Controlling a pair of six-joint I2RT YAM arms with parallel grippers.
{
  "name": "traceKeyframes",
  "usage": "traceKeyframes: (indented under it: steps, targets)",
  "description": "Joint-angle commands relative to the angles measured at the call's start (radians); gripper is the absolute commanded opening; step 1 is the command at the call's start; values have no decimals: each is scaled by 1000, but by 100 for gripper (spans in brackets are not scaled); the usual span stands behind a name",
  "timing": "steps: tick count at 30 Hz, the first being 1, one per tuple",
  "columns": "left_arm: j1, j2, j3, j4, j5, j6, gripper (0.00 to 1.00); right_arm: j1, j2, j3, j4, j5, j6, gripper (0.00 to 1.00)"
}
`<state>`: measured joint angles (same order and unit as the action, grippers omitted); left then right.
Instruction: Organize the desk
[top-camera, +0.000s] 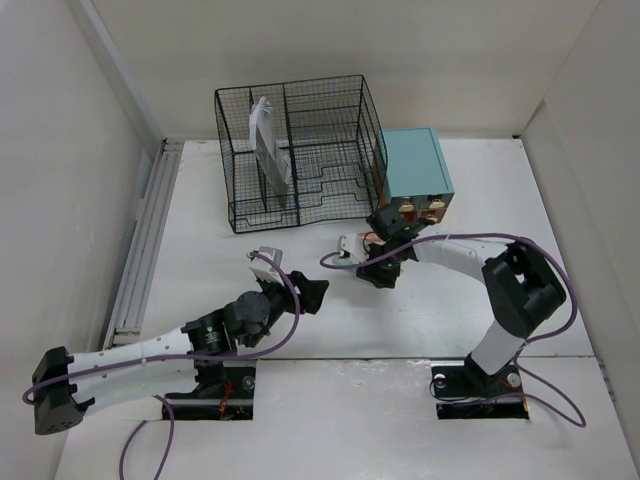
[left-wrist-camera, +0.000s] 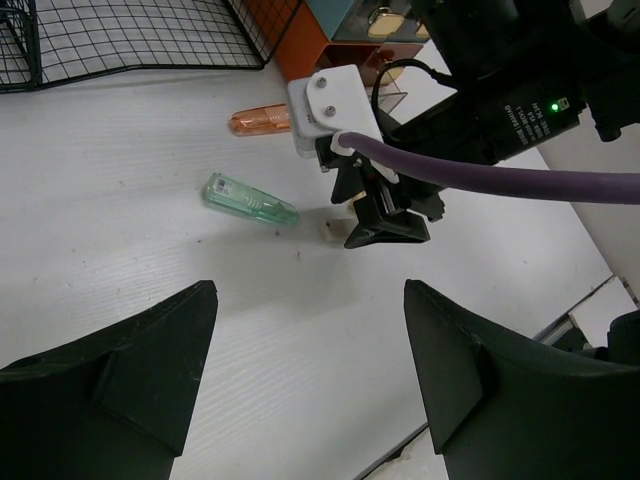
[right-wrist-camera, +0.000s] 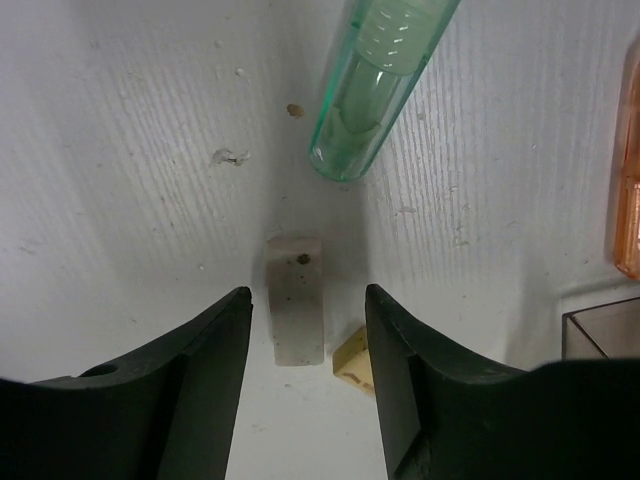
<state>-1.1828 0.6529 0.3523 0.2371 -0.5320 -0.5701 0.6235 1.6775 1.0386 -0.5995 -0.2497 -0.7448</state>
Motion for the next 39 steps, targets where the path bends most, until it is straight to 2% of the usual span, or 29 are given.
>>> traceKeyframes:
  steps: [1,6,7,8,10,11,14,19,24,31,39]
  targets:
    - [0,-35,-7,-4,-13,-4,73,10,22,1,27,35,27,55]
    - [0,-56,-7,-13,-22,-4,73,30,22,-18,17,64,27,49]
    - [0,-56,-7,-13,-22,-4,73,30,33,-18,17,73,27,45]
    - [0,-56,-7,-22,-22,-4,73,30,42,-18,7,73,27,35]
    - [0,-65,-7,-22,-22,-4,73,30,42,-18,7,73,27,23]
    - [0,-65,-7,-22,-22,-4,73,30,42,-18,7,73,27,14]
    - [0,-65,2,-22,-22,-4,73,30,-7,12,-3,59,27,5]
    - [0,-55,-9,1,23,-14,73,-22,-148,101,7,27,27,4]
    - [0,14,-9,68,56,-14,73,-182,-249,133,99,47,39,4]
    - [0,143,10,145,105,-14,73,-278,-200,179,170,159,116,4]
    - [0,179,10,163,116,-24,73,-278,-144,201,179,168,116,4]
